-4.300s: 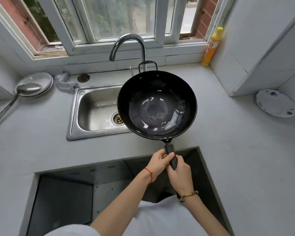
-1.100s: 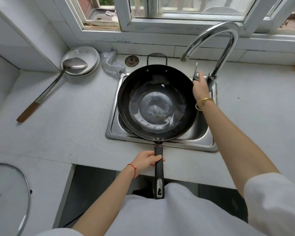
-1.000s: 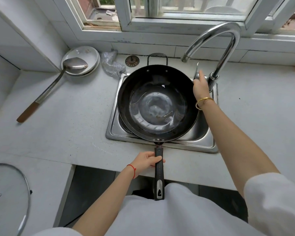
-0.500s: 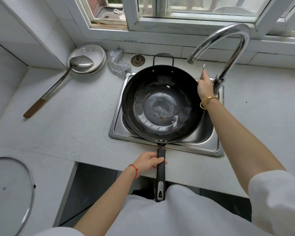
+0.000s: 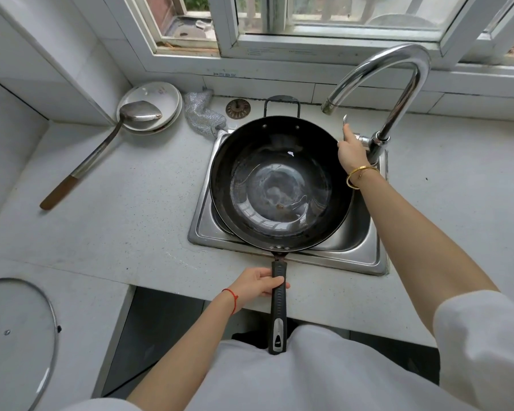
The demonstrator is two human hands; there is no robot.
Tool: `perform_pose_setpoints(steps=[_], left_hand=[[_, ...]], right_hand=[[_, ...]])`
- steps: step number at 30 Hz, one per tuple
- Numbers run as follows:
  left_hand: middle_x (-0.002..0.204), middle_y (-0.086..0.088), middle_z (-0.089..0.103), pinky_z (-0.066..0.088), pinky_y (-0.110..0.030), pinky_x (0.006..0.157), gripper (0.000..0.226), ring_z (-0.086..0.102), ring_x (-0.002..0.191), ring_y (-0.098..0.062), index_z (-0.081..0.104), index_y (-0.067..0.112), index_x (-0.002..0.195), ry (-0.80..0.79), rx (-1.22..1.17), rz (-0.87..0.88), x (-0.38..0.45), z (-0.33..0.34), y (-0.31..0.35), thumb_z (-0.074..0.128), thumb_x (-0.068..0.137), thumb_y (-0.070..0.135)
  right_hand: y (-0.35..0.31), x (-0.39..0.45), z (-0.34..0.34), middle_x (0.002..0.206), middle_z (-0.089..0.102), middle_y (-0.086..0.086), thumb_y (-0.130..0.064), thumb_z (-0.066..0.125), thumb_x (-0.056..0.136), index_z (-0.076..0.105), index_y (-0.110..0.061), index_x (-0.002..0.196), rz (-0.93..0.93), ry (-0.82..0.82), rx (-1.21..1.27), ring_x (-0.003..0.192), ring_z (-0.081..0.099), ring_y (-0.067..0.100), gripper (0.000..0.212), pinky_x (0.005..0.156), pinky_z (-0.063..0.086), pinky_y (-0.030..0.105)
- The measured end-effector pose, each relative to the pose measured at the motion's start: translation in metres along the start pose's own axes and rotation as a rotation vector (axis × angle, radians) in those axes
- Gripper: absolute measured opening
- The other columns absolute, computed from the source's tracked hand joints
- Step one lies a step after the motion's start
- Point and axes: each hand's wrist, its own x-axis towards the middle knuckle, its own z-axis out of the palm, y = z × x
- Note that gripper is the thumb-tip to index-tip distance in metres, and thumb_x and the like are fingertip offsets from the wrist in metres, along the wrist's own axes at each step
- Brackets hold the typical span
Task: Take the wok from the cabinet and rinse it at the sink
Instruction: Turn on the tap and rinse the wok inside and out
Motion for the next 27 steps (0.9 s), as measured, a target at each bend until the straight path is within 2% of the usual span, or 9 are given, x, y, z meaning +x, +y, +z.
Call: perform_pose_setpoints(steps=[5,9,11,17,19,21,23,25,27], left_hand=[[0.114,-0.005,0.074,0.052,-0.028,0.099,0.031,0.068,0.110,-0.016,0.064,0.007,0.122,-0.005,-0.017,-0.005,0.000,0.000,0.000,0.059,0.096,0.022],[0.115,-0.005,0.074,0.052,-0.026,0.097,0.030,0.068,0.110,-0.016,0.064,0.007,0.122,-0.008,-0.017,-0.007,0.000,0.000,0.001,0.059,0.096,0.022],[0.114,-0.005,0.074,0.051,-0.027,0.099,0.030,0.068,0.110,-0.016,0.064,0.007,0.122,-0.007,-0.018,-0.006,-0.001,0.000,0.001,0.059,0.096,0.022],[0.113,-0.005,0.074,0.052,-0.026,0.098,0.030,0.069,0.108,-0.016,0.064,0.008,0.122,0.003,-0.032,-0.009,0.000,0.000,0.001,0.060,0.096,0.023],[0.113,-0.004,0.074,0.051,-0.028,0.099,0.029,0.068,0.109,-0.016,0.064,0.009,0.121,0.004,-0.032,-0.008,0.000,0.000,0.000,0.060,0.096,0.023],[0.113,-0.004,0.075,0.051,-0.029,0.100,0.028,0.068,0.110,-0.017,0.065,0.010,0.120,0.005,-0.035,-0.007,0.000,0.000,0.000,0.060,0.096,0.023],[0.112,-0.004,0.075,0.051,-0.028,0.099,0.028,0.068,0.110,-0.017,0.065,0.010,0.121,0.010,-0.035,-0.003,0.000,0.001,-0.001,0.060,0.096,0.023],[0.112,-0.003,0.075,0.051,-0.025,0.097,0.028,0.068,0.110,-0.015,0.065,0.012,0.121,0.015,-0.032,0.001,0.000,0.001,-0.001,0.060,0.096,0.024],[0.111,-0.002,0.075,0.051,-0.025,0.096,0.025,0.068,0.110,-0.015,0.066,0.013,0.118,0.018,-0.033,0.010,-0.001,0.001,-0.002,0.060,0.096,0.024]], right_hand=[[0.007,0.010,-0.002,0.152,0.038,0.004,-0.012,0.030,0.084,0.020,-0.029,0.154,-0.024,-0.013,-0.013,0.070,0.029,-0.004,0.073,0.066,0.029,0.017],[0.005,0.011,-0.002,0.157,0.032,0.005,-0.008,0.029,0.087,0.020,-0.025,0.155,-0.057,-0.005,-0.067,0.071,0.030,-0.004,0.071,0.067,0.027,0.017],[0.005,0.011,-0.002,0.159,0.029,0.004,-0.008,0.029,0.087,0.020,-0.023,0.155,-0.061,-0.005,-0.070,0.080,0.036,-0.003,0.069,0.075,0.031,0.021],[0.007,0.015,0.000,0.140,0.043,0.002,-0.013,0.029,0.083,0.021,-0.025,0.155,-0.049,0.007,-0.050,0.070,0.027,-0.005,0.073,0.077,0.031,0.022],[0.004,0.010,0.000,0.149,0.038,0.005,-0.011,0.029,0.087,0.021,-0.026,0.154,-0.052,0.023,-0.060,0.070,0.029,-0.004,0.069,0.080,0.032,0.024],[0.001,0.001,0.000,0.156,0.033,0.009,-0.007,0.028,0.093,0.021,-0.026,0.154,-0.066,0.042,-0.063,0.069,0.035,-0.002,0.065,0.073,0.037,0.018],[-0.001,-0.013,0.001,0.145,0.046,0.013,-0.004,0.028,0.094,0.023,-0.027,0.154,-0.091,0.075,-0.042,0.067,0.043,0.003,0.064,0.062,0.038,0.015],[0.000,-0.028,0.003,0.124,0.058,0.014,-0.004,0.029,0.095,0.031,-0.026,0.152,-0.126,0.141,-0.043,0.074,0.052,0.011,0.061,0.063,0.042,0.013],[0.004,-0.045,0.004,0.123,0.061,0.013,-0.007,0.032,0.098,0.046,-0.015,0.144,-0.160,0.227,-0.062,0.099,0.059,0.020,0.049,0.081,0.045,0.015]])
